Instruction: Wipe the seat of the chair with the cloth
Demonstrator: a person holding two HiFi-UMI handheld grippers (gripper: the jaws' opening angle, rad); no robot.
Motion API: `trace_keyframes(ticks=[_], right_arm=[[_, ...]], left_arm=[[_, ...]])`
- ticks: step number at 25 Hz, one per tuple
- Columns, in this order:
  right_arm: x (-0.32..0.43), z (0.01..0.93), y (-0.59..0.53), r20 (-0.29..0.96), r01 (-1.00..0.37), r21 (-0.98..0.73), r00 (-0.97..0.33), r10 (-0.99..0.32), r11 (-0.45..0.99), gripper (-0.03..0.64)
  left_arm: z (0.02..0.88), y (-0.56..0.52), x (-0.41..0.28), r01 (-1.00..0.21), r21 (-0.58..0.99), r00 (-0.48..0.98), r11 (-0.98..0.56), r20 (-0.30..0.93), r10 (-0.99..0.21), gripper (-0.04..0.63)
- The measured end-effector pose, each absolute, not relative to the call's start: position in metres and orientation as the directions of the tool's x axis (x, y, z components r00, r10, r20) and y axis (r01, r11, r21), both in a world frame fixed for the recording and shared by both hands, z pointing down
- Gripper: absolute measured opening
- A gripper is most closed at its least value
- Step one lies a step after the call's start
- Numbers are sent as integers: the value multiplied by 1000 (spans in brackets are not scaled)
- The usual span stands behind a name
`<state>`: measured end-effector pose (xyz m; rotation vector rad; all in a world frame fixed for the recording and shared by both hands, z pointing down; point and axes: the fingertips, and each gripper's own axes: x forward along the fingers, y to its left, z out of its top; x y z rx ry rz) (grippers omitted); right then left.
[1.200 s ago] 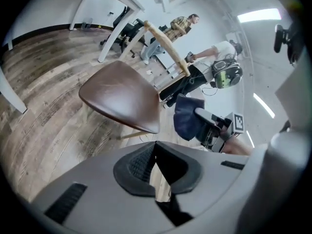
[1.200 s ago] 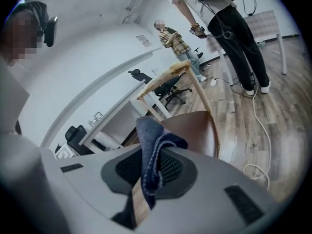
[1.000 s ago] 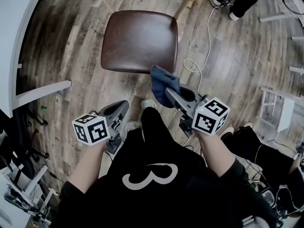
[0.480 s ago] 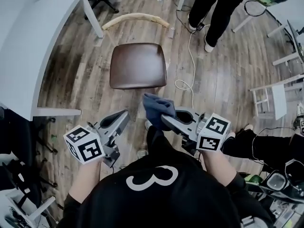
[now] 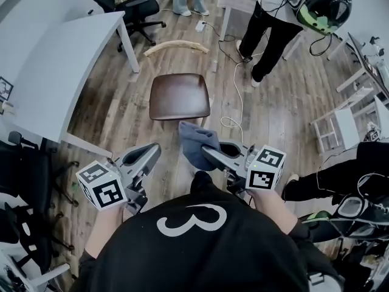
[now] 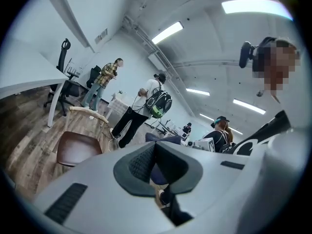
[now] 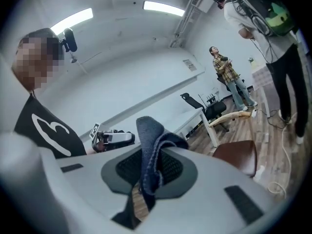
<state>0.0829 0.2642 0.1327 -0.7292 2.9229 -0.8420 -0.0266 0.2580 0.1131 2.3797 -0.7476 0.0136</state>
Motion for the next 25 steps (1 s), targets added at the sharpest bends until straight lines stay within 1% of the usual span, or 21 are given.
trace_keyframes(ticks=[6, 12, 17, 25], right_arm=[[76, 105, 288, 89, -474, -455, -866, -492, 753, 54], [90, 96, 298, 59, -493, -468, -845, -531, 733, 52], [93, 93, 304, 42, -488, -464, -846, -532, 739, 52], [91, 95, 309, 32, -470, -468, -855, -517, 748, 52]], left_arm=[[87, 285, -24, -475, 548, 863, -688, 137, -487, 12], [74, 297, -8, -457, 509, 878, -729, 126, -462, 12], [70, 304, -5, -468, 492, 873, -734, 132, -469, 12], [73, 306, -5, -473, 514, 868, -716, 131, -479, 12]])
